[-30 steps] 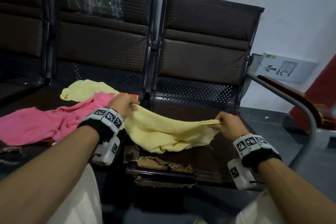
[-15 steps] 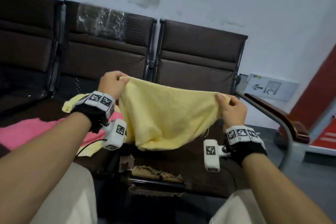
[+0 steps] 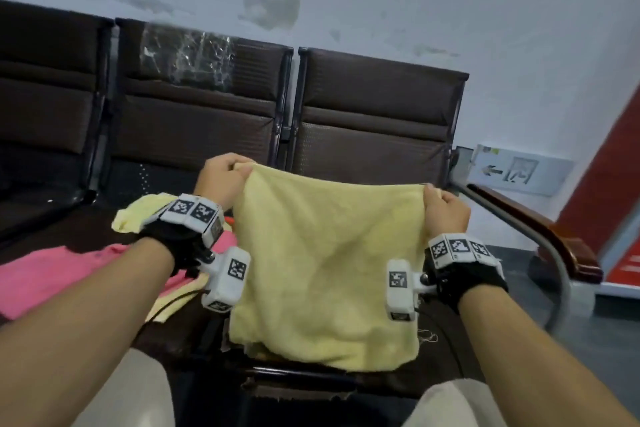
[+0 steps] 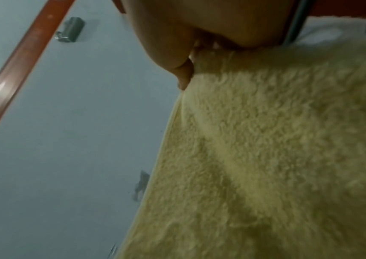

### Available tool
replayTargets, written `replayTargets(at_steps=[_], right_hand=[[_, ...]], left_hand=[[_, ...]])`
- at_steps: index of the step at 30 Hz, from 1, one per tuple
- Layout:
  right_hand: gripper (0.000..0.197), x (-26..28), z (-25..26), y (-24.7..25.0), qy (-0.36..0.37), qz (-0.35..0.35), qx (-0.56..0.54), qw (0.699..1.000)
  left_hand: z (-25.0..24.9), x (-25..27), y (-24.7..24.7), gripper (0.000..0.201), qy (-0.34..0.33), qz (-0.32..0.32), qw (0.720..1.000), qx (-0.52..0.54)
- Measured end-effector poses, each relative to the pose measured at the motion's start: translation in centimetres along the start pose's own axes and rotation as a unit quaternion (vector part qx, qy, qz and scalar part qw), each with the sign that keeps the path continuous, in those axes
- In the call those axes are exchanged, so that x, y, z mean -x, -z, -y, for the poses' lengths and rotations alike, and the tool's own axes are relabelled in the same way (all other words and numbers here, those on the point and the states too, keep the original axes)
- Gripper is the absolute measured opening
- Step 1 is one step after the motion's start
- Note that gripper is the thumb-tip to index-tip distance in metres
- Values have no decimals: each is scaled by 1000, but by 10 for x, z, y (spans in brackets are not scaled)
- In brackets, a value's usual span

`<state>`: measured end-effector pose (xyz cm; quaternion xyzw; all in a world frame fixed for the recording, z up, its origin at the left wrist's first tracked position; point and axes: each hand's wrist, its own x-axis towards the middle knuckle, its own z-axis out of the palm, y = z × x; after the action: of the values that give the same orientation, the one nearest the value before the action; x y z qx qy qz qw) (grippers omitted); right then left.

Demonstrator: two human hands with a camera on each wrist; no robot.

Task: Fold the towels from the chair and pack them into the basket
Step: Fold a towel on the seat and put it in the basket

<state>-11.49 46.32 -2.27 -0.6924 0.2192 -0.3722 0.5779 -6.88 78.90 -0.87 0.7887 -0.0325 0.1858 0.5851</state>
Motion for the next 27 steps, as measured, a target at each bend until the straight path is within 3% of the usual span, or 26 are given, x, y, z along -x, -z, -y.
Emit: replayTargets(at_steps=[4,8,14,18,20,23,25,27], right_hand=[[34,2,-46,-10,-112,24,5,993],[18,15,-61,-24,-197,73,-82,974],[20,32,-54,-55,-156,265,-106,946],[26,32,-60,-64,-165,399,-150,889],[24,30,-69,-67,-143,430,-89,887],[15,28,-87,-68,-31,424,122,897],[9,26,-92,-66,49,433,231,870],[6,25,-88,-67,103,439,254,856]], left_hand=[[29,1,-35,9,83,34,990,107],[55,11,-68,11,147,68,963,217],[59,15,-97,10,155,100,950,253],[64,11,-107,17,159,136,954,214],[66,7,-110,19,184,151,949,204],[70,3,-113,22,192,167,951,176],[72,2,-115,20,183,177,955,150],[75,3,-117,17,170,185,959,130]])
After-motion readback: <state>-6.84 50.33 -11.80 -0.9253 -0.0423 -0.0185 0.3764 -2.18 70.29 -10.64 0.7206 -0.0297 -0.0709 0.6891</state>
